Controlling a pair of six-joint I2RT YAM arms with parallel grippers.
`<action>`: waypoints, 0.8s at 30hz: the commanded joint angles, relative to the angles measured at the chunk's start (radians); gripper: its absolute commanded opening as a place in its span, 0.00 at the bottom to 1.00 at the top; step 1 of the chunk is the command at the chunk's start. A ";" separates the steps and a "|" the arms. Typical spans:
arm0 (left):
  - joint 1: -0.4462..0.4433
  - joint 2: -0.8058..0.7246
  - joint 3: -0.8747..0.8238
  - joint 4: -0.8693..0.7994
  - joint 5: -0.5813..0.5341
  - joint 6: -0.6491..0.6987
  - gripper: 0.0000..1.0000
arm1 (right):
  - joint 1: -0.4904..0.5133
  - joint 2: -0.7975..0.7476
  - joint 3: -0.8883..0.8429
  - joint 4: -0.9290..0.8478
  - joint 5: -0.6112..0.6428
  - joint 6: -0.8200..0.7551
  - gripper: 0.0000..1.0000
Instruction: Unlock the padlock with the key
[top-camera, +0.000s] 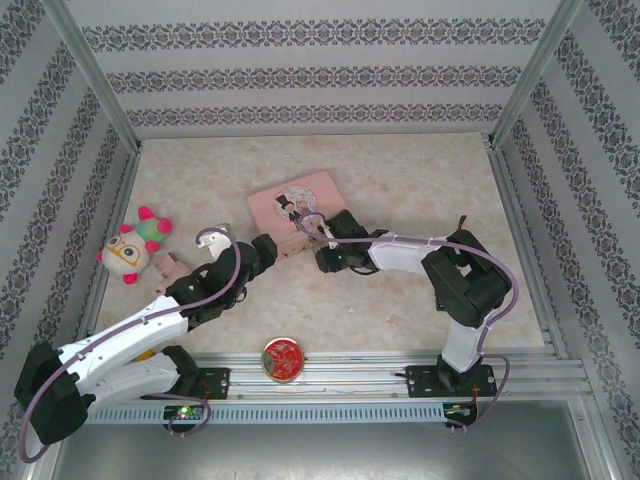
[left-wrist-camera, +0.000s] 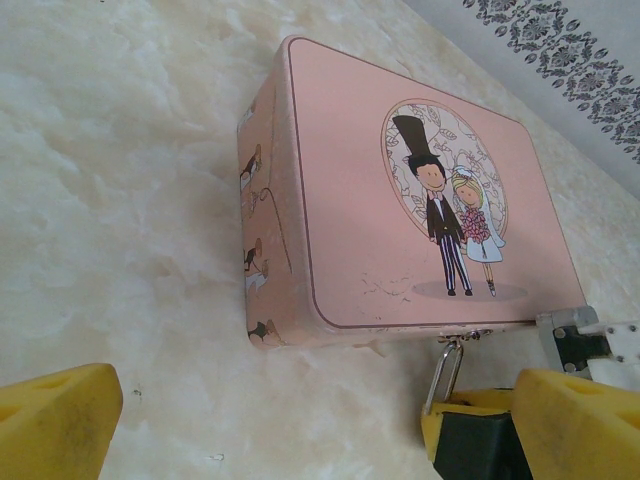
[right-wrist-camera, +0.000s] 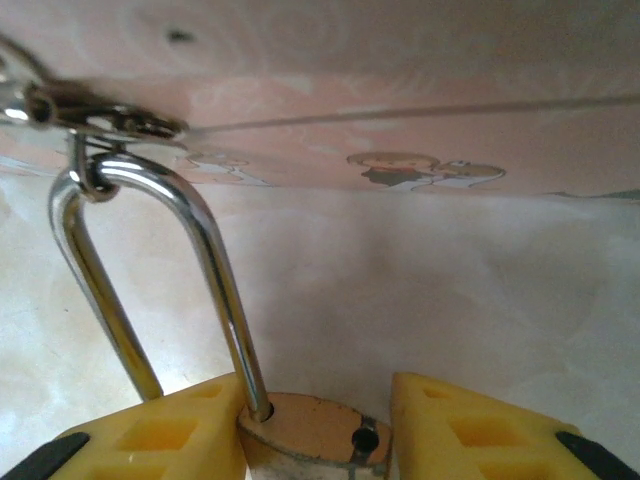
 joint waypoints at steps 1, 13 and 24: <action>0.016 -0.007 0.000 0.007 -0.005 0.000 0.99 | 0.011 0.027 -0.007 -0.002 0.027 -0.046 0.42; 0.016 -0.003 0.006 -0.005 -0.022 0.000 0.99 | 0.010 -0.005 -0.035 0.014 0.010 -0.024 0.20; 0.014 0.099 0.123 -0.082 -0.004 0.080 1.00 | 0.007 -0.088 -0.095 0.006 0.009 0.101 0.00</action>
